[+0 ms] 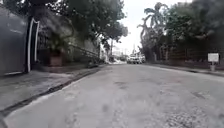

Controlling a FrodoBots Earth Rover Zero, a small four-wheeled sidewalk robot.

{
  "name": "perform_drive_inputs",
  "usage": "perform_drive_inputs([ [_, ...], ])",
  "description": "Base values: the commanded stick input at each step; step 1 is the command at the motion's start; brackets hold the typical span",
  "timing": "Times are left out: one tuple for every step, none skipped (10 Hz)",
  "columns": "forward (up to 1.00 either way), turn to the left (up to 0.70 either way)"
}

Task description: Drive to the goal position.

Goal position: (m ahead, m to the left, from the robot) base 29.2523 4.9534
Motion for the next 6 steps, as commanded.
perform_drive_inputs([
  [1.00,-0.38],
  [1.00,-0.38],
  [1.00,-0.18],
  [1.00,0.02],
  [1.00,0.02],
  [1.00,0.02],
])
